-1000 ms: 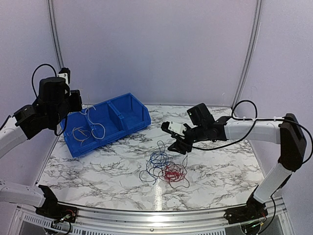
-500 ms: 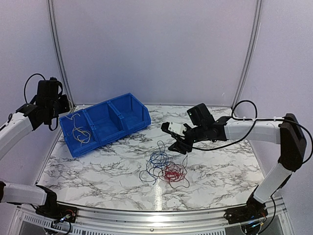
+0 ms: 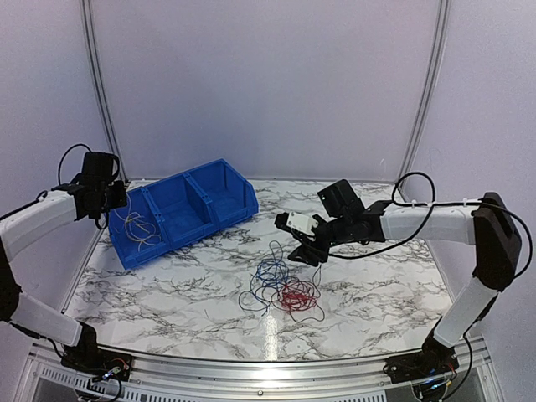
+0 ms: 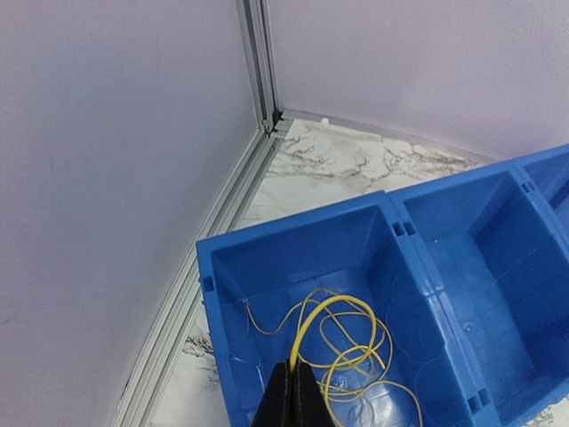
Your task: Untangle the cables
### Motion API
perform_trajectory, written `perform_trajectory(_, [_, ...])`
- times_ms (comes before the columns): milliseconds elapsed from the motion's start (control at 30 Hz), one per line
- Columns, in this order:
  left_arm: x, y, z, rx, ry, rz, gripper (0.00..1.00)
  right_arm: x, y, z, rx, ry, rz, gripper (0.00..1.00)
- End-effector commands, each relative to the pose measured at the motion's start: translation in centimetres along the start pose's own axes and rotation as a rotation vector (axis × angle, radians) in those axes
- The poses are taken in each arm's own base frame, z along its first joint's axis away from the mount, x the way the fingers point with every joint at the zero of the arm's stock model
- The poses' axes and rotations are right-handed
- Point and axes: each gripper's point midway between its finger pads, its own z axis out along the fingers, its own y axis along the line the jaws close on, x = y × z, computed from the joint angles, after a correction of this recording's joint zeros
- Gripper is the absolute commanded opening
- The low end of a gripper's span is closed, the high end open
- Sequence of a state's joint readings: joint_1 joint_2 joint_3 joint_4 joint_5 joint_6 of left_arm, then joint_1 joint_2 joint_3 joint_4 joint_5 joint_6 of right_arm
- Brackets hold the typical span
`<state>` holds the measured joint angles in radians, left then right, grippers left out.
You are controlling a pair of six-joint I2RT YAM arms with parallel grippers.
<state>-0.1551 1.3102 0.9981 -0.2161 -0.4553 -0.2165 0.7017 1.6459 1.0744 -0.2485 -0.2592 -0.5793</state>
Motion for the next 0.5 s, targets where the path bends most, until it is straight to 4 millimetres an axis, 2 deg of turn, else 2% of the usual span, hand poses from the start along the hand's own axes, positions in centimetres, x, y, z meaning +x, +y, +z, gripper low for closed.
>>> perform_trajectory(0, [1.5, -0.6, 2.1, 0.031, 0.025, 0.009, 0.0, 1.0, 0.1, 0.6, -0.012, 0.032, -0.002, 0.67])
perform_trajectory(267, [4.9, -2.5, 5.7, 0.088, 0.148, 0.037, 0.0, 1.8, 0.7, 1.5, -0.043, 0.056, 0.001, 0.67])
perform_trajectory(400, [5.5, -2.8, 6.9, 0.1, 0.18, 0.026, 0.1, 2.0, 0.9, 1.8, -0.058, 0.062, 0.003, 0.66])
perform_trajectory(467, [5.8, -2.7, 7.3, 0.1, 0.195, 0.023, 0.11, 2.1, 1.0, 1.9, -0.064, 0.065, 0.003, 0.67])
